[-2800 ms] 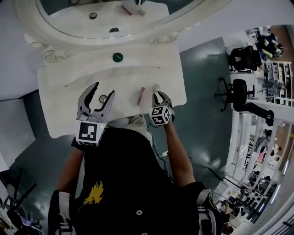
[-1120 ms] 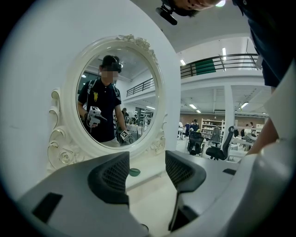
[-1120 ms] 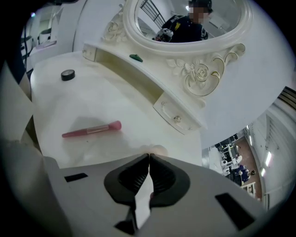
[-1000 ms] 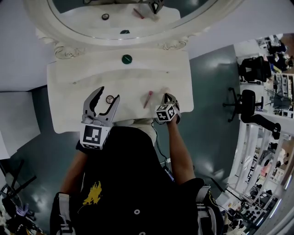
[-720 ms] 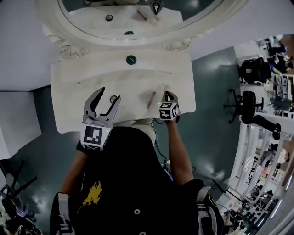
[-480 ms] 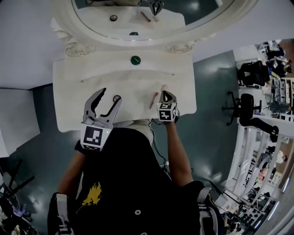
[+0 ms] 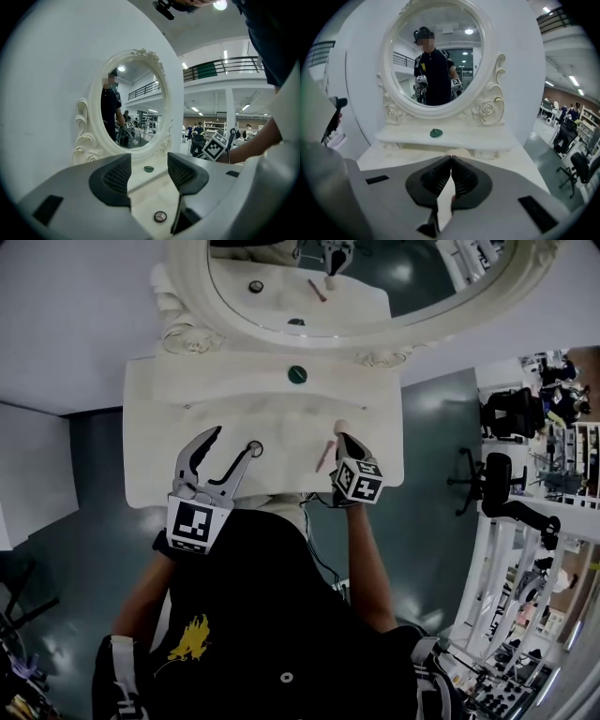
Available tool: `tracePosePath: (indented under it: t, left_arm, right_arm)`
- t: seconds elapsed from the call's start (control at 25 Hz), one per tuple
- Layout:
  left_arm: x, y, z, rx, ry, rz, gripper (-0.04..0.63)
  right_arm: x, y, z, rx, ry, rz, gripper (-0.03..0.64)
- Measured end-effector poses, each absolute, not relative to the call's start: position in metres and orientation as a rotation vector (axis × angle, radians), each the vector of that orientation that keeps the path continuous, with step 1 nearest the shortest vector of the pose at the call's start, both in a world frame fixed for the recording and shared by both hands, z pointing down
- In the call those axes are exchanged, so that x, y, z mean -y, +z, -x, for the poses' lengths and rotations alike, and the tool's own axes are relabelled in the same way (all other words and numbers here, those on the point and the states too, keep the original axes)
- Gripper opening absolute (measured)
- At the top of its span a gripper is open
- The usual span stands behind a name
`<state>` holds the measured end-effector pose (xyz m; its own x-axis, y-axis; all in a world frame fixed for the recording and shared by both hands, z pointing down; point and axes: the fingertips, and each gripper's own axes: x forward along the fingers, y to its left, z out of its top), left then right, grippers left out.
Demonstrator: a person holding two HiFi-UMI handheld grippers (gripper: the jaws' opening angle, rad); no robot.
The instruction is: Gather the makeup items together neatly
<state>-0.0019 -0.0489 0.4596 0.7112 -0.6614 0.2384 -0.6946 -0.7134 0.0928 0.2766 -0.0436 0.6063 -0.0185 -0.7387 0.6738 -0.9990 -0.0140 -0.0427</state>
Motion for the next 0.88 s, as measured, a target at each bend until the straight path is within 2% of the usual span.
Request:
tracePosePath:
  t: [0.28,0.68,0.88]
  left_arm:
    - [0.051,0.457,0.015,1.101,0.263,-2.748,0.251]
    - [0.054,0.454,-0.002,1.021,0.203,-2.740,0.252]
    - [0.054,0.458,-0.002,1.048,0.242,-2.762,0.250]
  right_arm:
    - [0.066,0.582,-0.260,1.939,1.070,-1.854,0.021]
    - [0.107,0.567,-0.255,2.043,1.414,-1.841,0.021]
    - [0.130,0.581,-0.255,1.964,1.775,-1.830,0.021]
